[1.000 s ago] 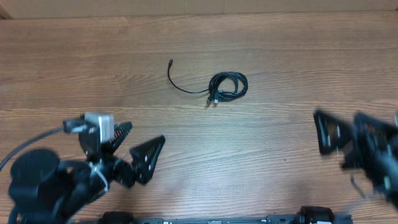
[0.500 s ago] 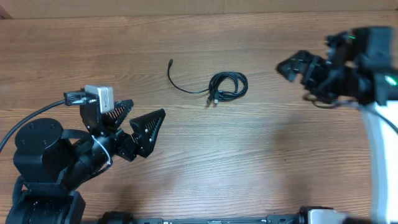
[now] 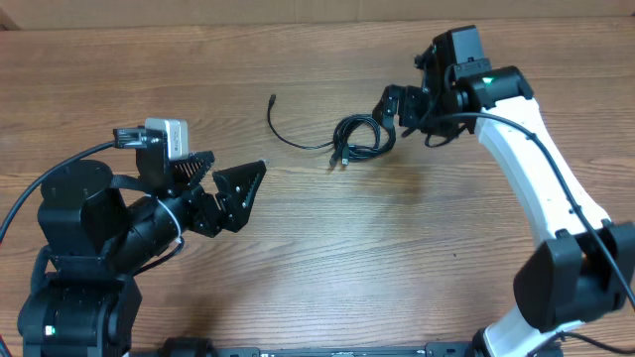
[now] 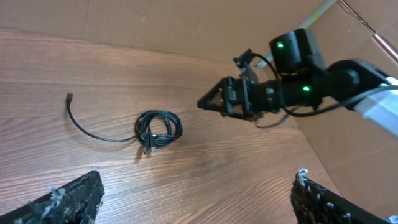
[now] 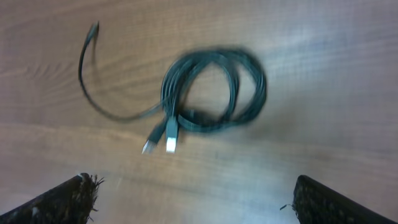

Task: Untangle cables
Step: 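Raise both arms and move the right gripper toward the cable bundle, then grasp the black cable bundle with the right gripper and lift it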

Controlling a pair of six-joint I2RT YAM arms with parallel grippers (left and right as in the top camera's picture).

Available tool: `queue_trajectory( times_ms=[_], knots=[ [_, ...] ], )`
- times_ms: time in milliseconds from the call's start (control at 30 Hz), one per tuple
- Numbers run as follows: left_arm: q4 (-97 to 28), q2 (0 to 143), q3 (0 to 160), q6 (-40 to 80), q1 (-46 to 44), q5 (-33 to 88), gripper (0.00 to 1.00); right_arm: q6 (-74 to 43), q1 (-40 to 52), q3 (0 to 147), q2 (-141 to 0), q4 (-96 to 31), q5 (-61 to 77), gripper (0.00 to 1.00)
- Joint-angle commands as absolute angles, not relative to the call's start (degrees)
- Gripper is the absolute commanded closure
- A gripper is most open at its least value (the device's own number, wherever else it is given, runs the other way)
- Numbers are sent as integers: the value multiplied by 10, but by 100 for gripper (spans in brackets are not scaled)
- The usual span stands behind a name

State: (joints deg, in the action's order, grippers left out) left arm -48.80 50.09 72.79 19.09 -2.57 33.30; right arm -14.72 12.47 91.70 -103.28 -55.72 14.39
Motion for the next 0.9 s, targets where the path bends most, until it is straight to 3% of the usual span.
queue_trajectory(
  times_ms=[0, 467, 733, 867],
  knots=[
    [-486, 496, 736, 178, -23, 330, 3, -119, 126, 919, -1050, -524, 129, 0],
    [-477, 504, 736, 178, -23, 330, 0, -110, 126, 919, -1150, -451, 129, 1],
    [-477, 524, 736, 178, -23, 331, 0, -110, 126, 919, -1216, -443, 129, 21],
    [-477, 528, 736, 178, -23, 331, 0, -110, 126, 919, -1225, -439, 128, 23]
  ],
)
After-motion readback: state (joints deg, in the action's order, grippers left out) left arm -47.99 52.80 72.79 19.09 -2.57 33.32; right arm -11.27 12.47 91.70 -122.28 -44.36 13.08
